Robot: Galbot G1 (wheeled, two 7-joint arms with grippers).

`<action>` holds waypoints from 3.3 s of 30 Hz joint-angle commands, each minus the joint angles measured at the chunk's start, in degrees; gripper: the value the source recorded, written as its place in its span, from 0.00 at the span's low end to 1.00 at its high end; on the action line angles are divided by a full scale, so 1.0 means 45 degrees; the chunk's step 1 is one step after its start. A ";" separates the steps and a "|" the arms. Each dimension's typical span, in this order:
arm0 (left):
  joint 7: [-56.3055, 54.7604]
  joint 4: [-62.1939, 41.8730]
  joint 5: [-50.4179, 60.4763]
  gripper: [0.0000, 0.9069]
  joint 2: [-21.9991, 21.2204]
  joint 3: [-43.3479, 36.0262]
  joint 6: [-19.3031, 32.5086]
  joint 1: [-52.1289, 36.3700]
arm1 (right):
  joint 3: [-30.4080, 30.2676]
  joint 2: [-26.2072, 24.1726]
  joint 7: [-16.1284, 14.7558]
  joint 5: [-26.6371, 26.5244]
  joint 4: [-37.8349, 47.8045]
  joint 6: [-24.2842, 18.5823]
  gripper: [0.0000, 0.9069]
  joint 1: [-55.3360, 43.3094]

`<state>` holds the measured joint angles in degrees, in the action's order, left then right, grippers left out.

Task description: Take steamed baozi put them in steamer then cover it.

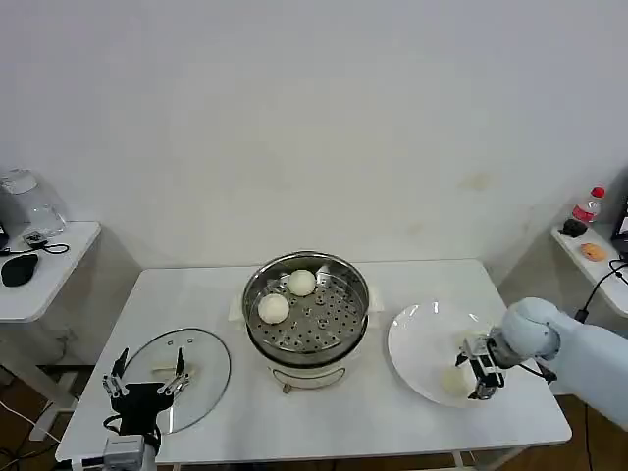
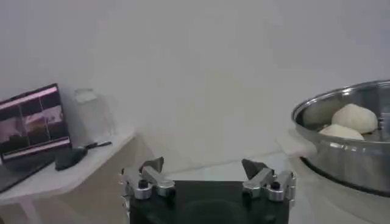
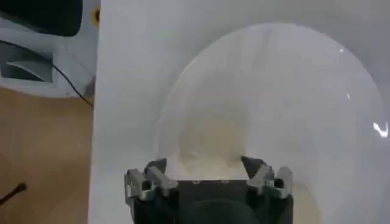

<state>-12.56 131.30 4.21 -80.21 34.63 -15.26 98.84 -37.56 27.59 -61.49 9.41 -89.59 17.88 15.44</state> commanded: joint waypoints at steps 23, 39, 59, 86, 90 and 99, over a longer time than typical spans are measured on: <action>-0.0004 0.0150 -0.0014 1.00 0.0076 0.0008 0.0010 0.0017 | 0.0159 -0.0311 -0.0208 -0.1104 -0.0297 0.0005 0.64 -0.2083; -0.0002 0.0167 -0.0088 1.00 0.0178 0.0114 0.0005 -0.0086 | -0.2379 0.1705 -0.0547 -0.4097 0.0047 0.0086 0.64 -0.9039; 0.0025 0.0332 -0.0101 1.00 0.0146 0.0720 -0.0076 -0.0026 | -0.5042 0.8070 -0.0673 -0.4227 0.1886 -0.0827 0.64 -0.9721; 0.0005 0.0341 -0.0101 1.00 -0.0066 0.0827 -0.0005 0.0117 | -0.6417 0.9177 -0.1424 -0.2711 0.2392 -0.3677 0.63 -0.8926; 0.0000 0.0338 -0.0102 1.00 -0.0060 0.0811 -0.0004 0.0106 | -0.6480 0.9089 -0.1700 -0.2667 0.2307 -0.3813 0.63 -0.8904; -0.0003 0.0324 -0.0101 1.00 -0.0074 0.0793 -0.0007 0.0061 | -0.6541 0.8999 -0.1963 -0.2698 0.2286 -0.3972 0.63 -0.8864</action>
<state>-12.57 132.82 3.75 -80.54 38.20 -15.28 99.11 -66.71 67.59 -69.38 -3.04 -79.39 1.05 -24.42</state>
